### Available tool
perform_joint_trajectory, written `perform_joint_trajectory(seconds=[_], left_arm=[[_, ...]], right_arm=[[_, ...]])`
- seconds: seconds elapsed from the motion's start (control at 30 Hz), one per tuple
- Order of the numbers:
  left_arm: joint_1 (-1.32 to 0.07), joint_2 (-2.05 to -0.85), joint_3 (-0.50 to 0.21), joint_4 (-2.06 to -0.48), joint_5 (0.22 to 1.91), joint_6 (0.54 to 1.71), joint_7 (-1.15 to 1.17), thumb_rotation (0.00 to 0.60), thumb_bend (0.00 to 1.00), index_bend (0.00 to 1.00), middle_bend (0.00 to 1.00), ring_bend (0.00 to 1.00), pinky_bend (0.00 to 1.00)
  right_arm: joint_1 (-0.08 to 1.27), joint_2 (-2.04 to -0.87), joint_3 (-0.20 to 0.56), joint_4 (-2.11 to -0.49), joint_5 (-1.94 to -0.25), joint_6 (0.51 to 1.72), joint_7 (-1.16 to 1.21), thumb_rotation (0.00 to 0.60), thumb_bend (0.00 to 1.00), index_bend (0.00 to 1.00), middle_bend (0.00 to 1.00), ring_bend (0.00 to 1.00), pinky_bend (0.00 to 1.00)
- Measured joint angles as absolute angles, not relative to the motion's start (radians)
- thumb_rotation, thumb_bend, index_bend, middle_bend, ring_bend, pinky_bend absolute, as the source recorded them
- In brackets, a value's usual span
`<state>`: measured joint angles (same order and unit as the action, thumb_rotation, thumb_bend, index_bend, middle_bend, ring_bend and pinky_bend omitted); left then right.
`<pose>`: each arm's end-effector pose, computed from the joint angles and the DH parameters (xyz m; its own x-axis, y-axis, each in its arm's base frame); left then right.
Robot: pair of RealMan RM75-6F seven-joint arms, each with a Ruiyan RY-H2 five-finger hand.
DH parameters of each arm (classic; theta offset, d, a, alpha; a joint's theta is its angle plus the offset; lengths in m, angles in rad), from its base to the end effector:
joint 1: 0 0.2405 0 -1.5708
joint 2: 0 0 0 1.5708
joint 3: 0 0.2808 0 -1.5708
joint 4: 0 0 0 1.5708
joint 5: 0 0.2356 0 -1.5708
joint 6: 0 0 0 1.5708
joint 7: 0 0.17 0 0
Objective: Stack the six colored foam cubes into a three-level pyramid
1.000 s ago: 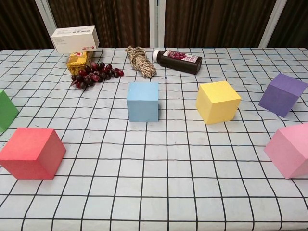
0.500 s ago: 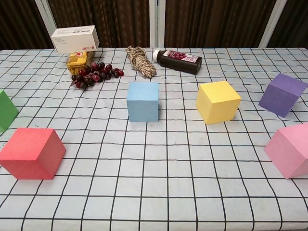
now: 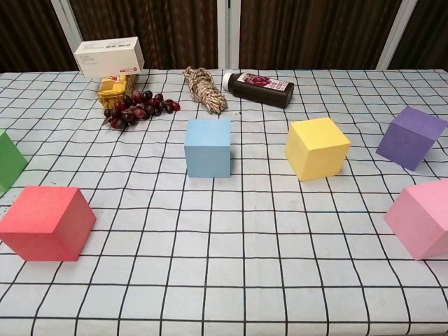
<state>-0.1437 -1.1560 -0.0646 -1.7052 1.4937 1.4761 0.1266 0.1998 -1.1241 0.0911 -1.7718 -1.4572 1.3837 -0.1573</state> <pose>-0.3047 0.2306 0.1259 0.3907 -0.0173 0.9203 0.9179 -0.0683 -0.3909 -0.2855 -0.2511 0.1218 0.3874 -0.0343 0.9213 -0.9180 -0.1058 0.3821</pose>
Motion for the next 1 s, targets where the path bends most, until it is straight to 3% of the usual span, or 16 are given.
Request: perform_joint_trajectory(seconds=[0.43, 0.63, 1.0], left_arm=[[-0.151, -1.159, -0.064, -1.687, 1.49, 1.46, 0.103, 0.6, 0.0, 0.1, 0.05, 0.0, 0.06], [-0.15, -1.159, -0.062, -1.686, 1.492, 1.461, 0.098, 0.6, 0.0, 0.1, 0.05, 0.0, 0.06], [-0.151, -1.179, -0.057, -1.654, 1.494, 1.455, 0.076, 0.6, 0.0, 0.1, 0.05, 0.0, 0.06]], right_arm=[[0.304, -1.129, 0.135, -1.833, -1.414, 1.258, -0.246, 0.6, 0.0, 0.0, 0.0, 0.0, 0.0], [0.4, -1.153, 0.163, -1.836, -1.344, 1.132, -0.347, 0.6, 0.0, 0.0, 0.04, 0.0, 0.0], [0.604, -1.304, 0.196, -1.666, -1.16, 0.91, -0.483, 0.6, 0.0, 0.0, 0.08, 0.0, 0.0]])
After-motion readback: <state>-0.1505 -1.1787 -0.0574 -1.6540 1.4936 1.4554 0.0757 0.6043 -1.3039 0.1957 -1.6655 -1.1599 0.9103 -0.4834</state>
